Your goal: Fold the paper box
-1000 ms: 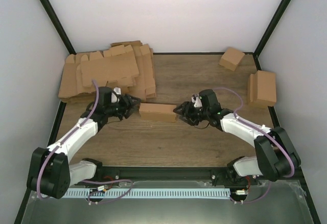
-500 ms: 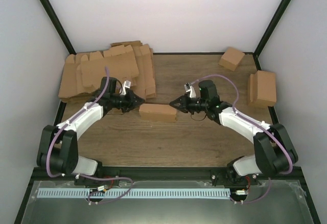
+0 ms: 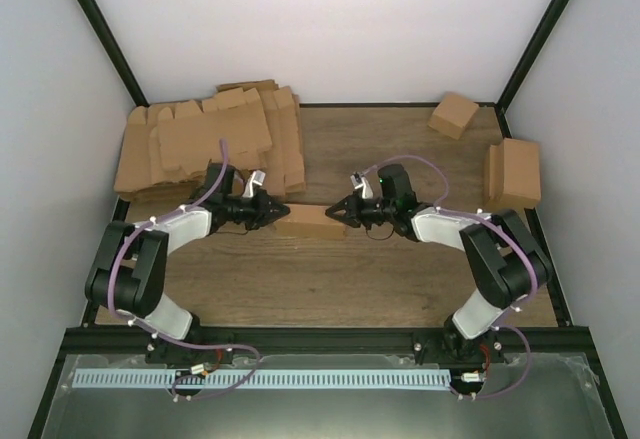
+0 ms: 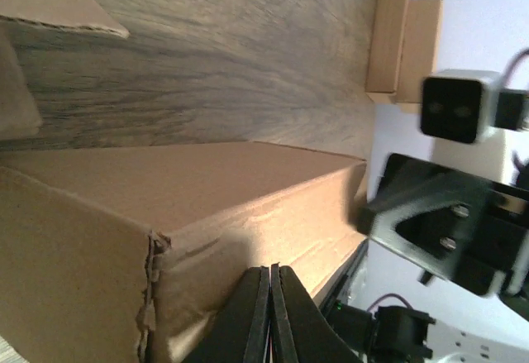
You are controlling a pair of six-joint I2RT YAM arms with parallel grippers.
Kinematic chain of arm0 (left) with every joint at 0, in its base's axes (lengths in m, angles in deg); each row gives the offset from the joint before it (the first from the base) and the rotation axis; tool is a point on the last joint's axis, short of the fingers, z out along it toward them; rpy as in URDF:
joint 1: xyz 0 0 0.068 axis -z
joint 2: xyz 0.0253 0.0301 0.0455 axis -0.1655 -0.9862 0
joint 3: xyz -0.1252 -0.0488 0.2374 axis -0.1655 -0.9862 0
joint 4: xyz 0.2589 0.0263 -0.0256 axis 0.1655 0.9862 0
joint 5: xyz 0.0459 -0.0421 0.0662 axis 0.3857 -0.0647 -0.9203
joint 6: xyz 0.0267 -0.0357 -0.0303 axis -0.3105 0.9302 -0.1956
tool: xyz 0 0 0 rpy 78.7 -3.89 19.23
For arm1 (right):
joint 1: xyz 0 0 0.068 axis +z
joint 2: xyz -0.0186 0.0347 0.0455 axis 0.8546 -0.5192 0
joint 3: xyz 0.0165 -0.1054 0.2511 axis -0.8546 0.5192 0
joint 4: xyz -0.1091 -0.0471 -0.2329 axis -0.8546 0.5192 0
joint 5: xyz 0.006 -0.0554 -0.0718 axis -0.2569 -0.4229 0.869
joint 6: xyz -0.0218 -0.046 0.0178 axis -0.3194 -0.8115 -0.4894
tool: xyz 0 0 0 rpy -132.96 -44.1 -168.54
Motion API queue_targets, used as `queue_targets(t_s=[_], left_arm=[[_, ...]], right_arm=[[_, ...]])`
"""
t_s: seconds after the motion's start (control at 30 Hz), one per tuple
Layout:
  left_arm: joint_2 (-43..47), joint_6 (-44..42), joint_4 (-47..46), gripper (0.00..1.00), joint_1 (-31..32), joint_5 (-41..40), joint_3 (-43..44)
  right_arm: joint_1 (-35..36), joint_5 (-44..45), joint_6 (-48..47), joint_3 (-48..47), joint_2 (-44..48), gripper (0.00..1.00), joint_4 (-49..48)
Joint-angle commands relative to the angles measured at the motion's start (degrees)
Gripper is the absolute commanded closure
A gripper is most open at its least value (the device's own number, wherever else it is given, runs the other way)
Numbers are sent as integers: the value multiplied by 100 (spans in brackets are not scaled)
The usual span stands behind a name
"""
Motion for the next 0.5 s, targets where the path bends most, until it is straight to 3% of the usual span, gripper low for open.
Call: queue_targets(t_s=[0.0,0.17,0.47], left_arm=[[-310,-101,-714,96,22,189,-303],[-383,-101,-923,96,24,258,-440],[461,-530,63,96,24,94,-41]], right_arm=[[-83,-73,-71,162,-387,99,-427],[-111,-194,-92,135,-614,99,-363],[-114,-84,-424,-240,149,99,355]])
